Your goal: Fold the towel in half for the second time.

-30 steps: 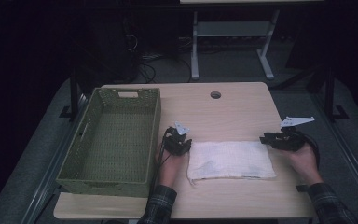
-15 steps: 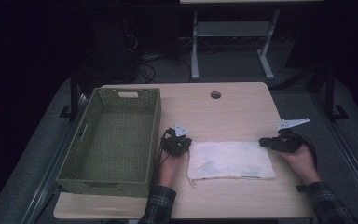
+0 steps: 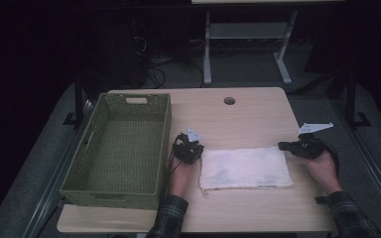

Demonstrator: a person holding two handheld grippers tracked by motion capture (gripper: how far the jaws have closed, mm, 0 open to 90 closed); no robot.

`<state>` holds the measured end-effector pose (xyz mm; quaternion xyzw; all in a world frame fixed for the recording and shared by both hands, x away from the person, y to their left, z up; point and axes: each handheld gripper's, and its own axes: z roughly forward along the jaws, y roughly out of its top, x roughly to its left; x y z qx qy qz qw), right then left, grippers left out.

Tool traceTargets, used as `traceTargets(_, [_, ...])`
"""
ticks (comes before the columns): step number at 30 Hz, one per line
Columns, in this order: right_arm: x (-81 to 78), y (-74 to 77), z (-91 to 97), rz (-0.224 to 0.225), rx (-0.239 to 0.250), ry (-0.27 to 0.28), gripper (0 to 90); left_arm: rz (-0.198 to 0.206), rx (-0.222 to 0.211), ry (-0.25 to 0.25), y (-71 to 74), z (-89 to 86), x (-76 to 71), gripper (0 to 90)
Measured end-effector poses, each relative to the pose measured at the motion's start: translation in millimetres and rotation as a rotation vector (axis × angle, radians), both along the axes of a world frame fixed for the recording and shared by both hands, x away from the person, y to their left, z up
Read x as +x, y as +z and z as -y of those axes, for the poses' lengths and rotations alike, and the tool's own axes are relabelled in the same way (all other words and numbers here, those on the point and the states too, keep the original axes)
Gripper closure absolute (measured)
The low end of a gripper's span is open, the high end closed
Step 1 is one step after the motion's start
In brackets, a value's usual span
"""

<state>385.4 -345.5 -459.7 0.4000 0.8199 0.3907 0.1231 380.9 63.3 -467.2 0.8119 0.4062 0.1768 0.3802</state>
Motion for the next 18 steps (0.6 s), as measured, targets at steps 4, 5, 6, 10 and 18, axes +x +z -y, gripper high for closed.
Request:
traceTargets(4, [4.7,8.3,2.5,0.036,-0.002,-0.016,87.2,0.027,-0.015,-0.002,11.4,-0.1,2.5,87.5])
traceTargets(5, [5.8,10.7,3.8,0.045,-0.004,-0.022,87.2,0.031,-0.021,-0.003,13.2,0.4,2.8,87.5])
traceTargets(6, [6.0,11.9,5.2,0.051,0.001,-0.024,87.2,0.035,-0.032,-0.005,16.0,1.0,3.3,87.5])
traceTargets(10, [2.4,17.1,11.5,0.07,0.019,-0.032,87.2,0.047,-0.054,-0.016,21.7,1.4,1.9,87.5])
traceTargets(18, [-14.2,17.9,19.0,0.083,0.028,-0.007,87.2,0.066,-0.099,-0.043,24.9,-1.8,-13.4,87.5])
